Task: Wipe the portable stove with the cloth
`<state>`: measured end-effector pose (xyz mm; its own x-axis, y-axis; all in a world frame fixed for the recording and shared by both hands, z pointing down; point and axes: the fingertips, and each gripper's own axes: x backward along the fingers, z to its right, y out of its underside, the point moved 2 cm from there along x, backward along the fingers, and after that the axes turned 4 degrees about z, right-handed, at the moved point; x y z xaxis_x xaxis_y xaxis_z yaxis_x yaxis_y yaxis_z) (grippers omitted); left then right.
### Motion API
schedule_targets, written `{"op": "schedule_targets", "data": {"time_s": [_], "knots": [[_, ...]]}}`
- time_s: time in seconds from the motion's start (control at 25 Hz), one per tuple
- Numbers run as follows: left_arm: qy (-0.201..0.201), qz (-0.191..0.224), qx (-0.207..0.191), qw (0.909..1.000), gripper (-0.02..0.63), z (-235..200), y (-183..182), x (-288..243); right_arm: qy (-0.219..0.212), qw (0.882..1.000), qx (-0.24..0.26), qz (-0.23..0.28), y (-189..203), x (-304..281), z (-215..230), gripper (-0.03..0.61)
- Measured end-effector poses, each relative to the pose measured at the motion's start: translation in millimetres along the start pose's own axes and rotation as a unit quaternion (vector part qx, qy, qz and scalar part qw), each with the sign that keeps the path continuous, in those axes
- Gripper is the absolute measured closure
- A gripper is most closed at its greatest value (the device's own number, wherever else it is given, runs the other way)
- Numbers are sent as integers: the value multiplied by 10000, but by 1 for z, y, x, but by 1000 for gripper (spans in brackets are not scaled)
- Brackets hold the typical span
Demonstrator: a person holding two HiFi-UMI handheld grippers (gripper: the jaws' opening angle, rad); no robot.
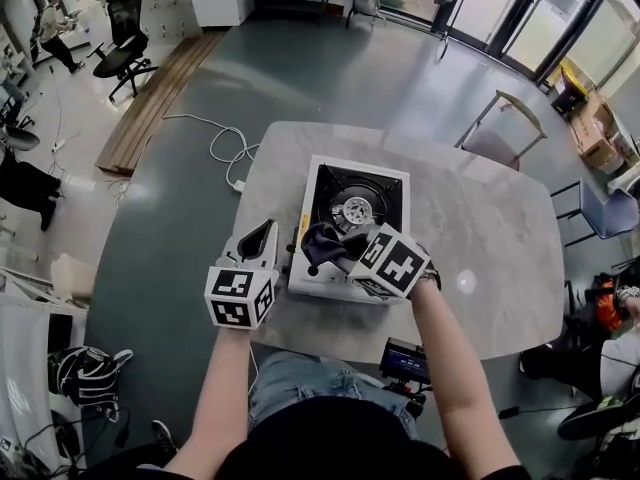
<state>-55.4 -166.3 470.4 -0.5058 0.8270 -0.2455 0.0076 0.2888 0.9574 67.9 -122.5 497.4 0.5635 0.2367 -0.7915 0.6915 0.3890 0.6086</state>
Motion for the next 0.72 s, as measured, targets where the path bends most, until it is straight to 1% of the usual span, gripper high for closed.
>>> {"op": "schedule_targets", "data": {"time_s": [0.04, 0.12, 0.16, 0.24, 0.32, 0.44, 0.56, 0.64, 0.72], "knots": [[-49, -2, 23, 10000, 607, -3, 0, 1, -134, 9995, 270, -124, -2, -5, -3, 509], [-130, -6, 65, 9999, 607, -9, 1, 2, -229, 9963, 714, -431, -2, -15, -3, 509], [-157, -9, 80, 9998, 607, -11, 1, 2, -212, 9942, 863, -607, 1, -20, -1, 509], [-197, -22, 102, 9998, 607, -14, 3, 2, -141, 9900, 1009, -972, 7, -29, 5, 509], [-224, -31, 121, 9997, 607, -16, 3, 3, -26, 9875, 980, -1232, 13, -39, 10, 509], [-223, -38, 127, 9997, 607, -18, 3, 1, 252, 9872, 756, -1382, 18, -52, 20, 509], [-190, -56, 116, 9997, 607, -17, 5, -1, 356, 9882, 565, -1381, 19, -58, 22, 509], [-171, -79, 106, 9998, 607, -14, 6, -2, 324, 9895, 456, -1336, 19, -57, 21, 509], [-131, -101, 77, 9998, 607, -9, 7, -3, 303, 9913, 225, -1258, 22, -55, 22, 509]]}}
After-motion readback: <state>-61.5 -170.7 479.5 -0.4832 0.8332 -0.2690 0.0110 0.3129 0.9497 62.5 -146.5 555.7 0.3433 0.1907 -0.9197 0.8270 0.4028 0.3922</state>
